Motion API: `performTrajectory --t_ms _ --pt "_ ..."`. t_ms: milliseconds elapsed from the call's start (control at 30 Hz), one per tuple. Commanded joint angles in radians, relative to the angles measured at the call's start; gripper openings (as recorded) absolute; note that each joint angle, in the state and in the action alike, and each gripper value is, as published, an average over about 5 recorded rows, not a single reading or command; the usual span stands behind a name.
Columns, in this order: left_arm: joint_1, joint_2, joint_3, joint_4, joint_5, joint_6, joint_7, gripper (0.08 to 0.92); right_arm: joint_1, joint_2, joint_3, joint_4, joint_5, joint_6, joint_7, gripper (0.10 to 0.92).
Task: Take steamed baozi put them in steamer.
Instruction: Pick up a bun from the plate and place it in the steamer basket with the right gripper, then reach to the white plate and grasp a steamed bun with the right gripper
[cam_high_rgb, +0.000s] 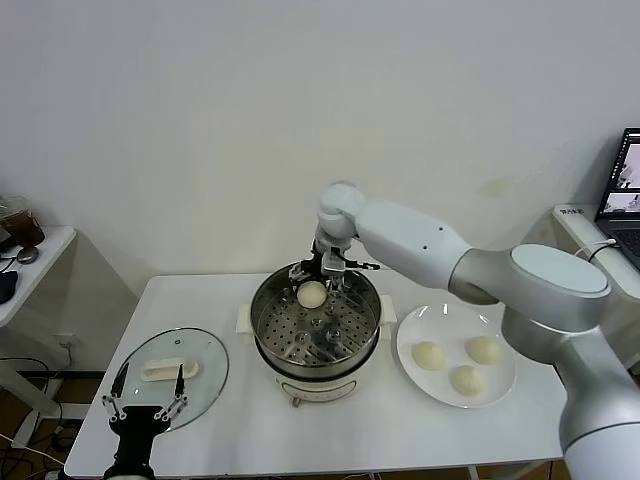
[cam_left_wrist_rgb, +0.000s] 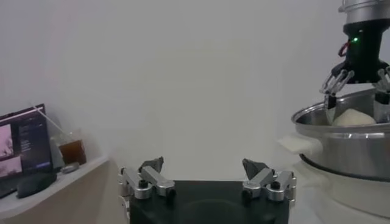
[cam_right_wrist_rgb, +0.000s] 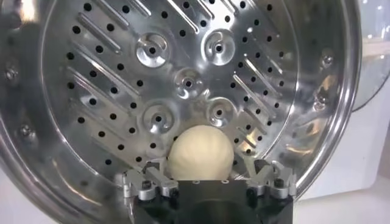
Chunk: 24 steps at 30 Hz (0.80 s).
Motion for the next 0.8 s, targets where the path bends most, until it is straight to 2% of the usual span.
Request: performTrajectory --t_ms 33,200,333,567,800 --pt "0.003 0.003 -0.003 -0.007 -0.002 0.001 0.0 0.823 0.144 -0.146 -0.102 0.24 0.396 -0.309 -0.08 0.821" --pt "0.001 0.014 -0.004 -0.022 -0.034 0.021 -0.01 0.823 0.252 -0.383 -0.154 0.481 0.576 -0.756 -0.122 0.823" --pt "-0.006 0.025 -0.006 -0.037 -0.052 0.061 -0.018 0.823 0.275 -0.544 -0.149 0.581 0.608 -0.975 -0.129 0.823" --pt "-0.012 0.04 -0.016 -0.041 -0.053 0.088 -0.02 0.823 0.242 -0.785 -0.166 0.693 0.602 -1.145 -0.109 0.823" --pt "-0.024 0.039 -0.015 -0.033 -0.061 0.066 -0.029 0.823 0.086 -0.883 -0.153 0.675 0.512 -1.112 -0.166 0.823"
